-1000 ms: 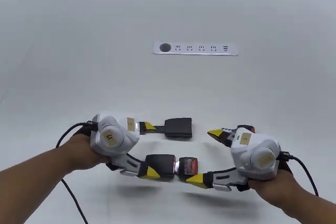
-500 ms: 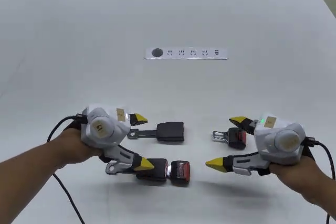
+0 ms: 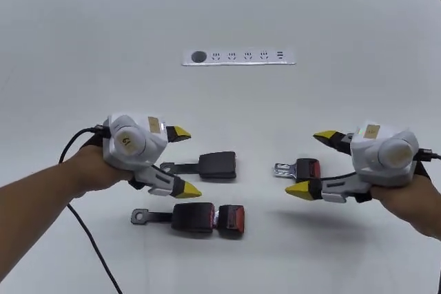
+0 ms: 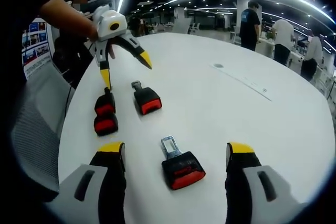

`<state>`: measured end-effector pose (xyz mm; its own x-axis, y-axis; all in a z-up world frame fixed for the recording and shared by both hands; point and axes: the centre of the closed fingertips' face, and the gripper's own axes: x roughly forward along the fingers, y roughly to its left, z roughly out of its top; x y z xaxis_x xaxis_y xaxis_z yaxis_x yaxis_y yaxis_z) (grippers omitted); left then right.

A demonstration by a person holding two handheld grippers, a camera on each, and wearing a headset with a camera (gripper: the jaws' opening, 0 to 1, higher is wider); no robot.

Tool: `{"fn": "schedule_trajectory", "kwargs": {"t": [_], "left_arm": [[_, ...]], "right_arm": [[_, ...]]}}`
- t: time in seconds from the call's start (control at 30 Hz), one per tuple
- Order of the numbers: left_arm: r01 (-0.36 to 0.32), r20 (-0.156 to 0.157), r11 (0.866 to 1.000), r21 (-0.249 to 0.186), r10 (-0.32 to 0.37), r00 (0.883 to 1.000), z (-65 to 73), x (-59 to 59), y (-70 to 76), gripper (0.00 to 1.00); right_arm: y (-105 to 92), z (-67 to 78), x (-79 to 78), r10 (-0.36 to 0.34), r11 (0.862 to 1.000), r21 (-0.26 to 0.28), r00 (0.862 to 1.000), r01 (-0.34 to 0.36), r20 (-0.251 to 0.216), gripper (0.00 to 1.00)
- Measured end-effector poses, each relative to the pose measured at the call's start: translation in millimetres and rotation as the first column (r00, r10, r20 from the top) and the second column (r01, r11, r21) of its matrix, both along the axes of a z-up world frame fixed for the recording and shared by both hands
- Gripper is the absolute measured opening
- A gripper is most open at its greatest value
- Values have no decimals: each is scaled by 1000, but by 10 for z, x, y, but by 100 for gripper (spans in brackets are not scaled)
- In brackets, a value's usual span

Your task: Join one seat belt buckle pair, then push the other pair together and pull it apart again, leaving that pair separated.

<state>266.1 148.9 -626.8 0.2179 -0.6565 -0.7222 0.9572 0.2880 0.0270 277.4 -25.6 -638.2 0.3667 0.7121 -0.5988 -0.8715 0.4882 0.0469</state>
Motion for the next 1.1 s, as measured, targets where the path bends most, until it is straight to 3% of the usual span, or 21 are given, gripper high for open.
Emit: {"fn": "schedule_trajectory", "kwargs": {"t": [0.27,0.6,0.73,0.8,0.93,0.97,1.1], "left_arm": [[15,-29,1000,3,-15,999,-137,88,-100,72],[49,-76,999,11,-48,996,-379,111,-156,69],[65,-88,998,11,-64,994,-443,100,-179,66],[72,-97,997,9,-70,993,-477,101,-180,63],[94,-96,995,17,-92,991,-517,96,-189,58],[104,-93,994,26,-101,991,-535,94,-182,56],[111,-91,994,18,-109,990,-536,103,-190,51]], "right_arm": [[-170,-152,54,53,998,-16,998,-53,-45,73],[-205,-361,17,121,992,-29,988,-124,-97,69],[-209,-413,-27,141,989,-21,982,-145,-126,63],[-221,-437,-42,152,987,-27,979,-157,-134,54],[-199,-449,-73,179,982,-31,975,-185,-130,54],[-188,-439,-64,189,980,-42,976,-195,-111,51],[-170,-448,-46,188,980,-42,976,-193,-113,45]]}}
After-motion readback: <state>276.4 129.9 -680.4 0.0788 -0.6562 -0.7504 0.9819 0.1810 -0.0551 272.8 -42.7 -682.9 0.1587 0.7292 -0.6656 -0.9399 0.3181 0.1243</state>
